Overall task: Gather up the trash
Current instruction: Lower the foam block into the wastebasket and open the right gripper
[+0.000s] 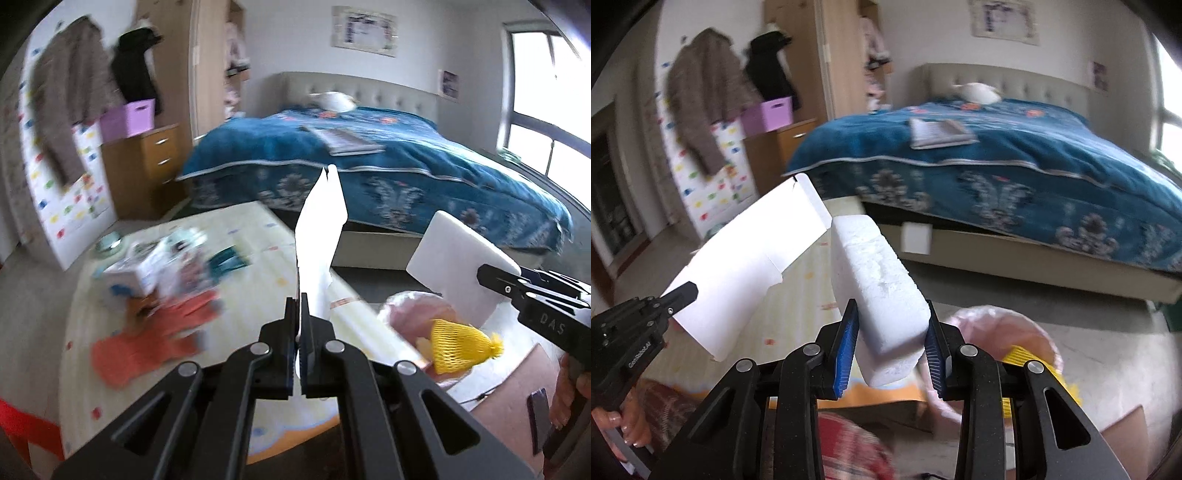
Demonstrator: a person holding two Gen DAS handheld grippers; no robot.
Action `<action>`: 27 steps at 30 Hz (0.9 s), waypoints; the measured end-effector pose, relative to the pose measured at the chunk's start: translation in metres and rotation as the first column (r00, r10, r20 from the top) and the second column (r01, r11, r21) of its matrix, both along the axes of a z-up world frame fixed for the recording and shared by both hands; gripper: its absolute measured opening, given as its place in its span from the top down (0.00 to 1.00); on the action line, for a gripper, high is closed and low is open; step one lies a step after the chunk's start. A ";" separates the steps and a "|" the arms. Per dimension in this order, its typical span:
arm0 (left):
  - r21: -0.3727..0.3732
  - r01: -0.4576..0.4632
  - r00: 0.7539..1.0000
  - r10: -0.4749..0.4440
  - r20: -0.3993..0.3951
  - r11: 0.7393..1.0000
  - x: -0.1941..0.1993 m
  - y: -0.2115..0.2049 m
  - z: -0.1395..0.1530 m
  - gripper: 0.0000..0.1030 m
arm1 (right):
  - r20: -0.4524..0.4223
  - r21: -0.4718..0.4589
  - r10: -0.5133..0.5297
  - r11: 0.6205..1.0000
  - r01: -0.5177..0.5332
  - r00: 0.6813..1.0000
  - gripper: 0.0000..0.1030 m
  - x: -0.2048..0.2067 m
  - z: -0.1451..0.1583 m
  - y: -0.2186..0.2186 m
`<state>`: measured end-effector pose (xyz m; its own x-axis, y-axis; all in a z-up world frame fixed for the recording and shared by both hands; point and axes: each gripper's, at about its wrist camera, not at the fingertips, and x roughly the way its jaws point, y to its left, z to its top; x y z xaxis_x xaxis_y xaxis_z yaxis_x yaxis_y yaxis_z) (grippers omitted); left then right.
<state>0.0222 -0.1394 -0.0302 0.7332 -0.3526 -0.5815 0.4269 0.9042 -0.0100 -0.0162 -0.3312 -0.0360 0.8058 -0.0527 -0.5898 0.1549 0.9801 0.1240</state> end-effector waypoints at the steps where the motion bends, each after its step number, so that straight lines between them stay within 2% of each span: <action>1: 0.001 0.022 1.000 -0.022 0.007 1.000 0.001 -0.010 0.001 1.00 | -0.002 -0.004 -0.029 1.000 0.029 1.000 0.66 -0.005 -0.001 -0.010; 8: 0.038 0.162 0.986 -0.163 0.029 0.986 -0.008 -0.075 -0.003 1.00 | -0.013 -0.010 -0.171 0.985 0.171 0.985 0.66 -0.029 -0.009 -0.060; 15: 0.075 0.284 0.959 -0.283 -0.025 0.956 -0.010 -0.141 -0.028 1.00 | -0.054 -0.013 -0.284 0.959 0.284 0.957 0.65 -0.038 -0.028 -0.106; 19: 0.074 0.305 0.951 -0.300 -0.075 0.949 -0.001 -0.167 -0.041 1.00 | -0.092 -0.008 -0.316 0.949 0.317 0.944 0.65 -0.030 -0.043 -0.127; 25: 0.074 0.321 0.944 -0.313 -0.105 0.944 0.018 -0.192 -0.053 1.00 | -0.127 0.014 -0.336 0.940 0.340 0.933 0.63 -0.015 -0.064 -0.148; 27: 0.068 0.324 0.942 -0.315 -0.118 0.944 0.025 -0.199 -0.056 0.97 | -0.134 0.028 -0.340 0.938 0.346 0.931 0.62 -0.008 -0.071 -0.155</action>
<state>0.0470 -0.3380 -0.0867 0.5242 -0.5042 -0.6863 0.6942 0.7198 0.0014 -0.0241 -0.4860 -0.1073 0.6631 -0.2804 -0.6940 0.4981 0.8574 0.1294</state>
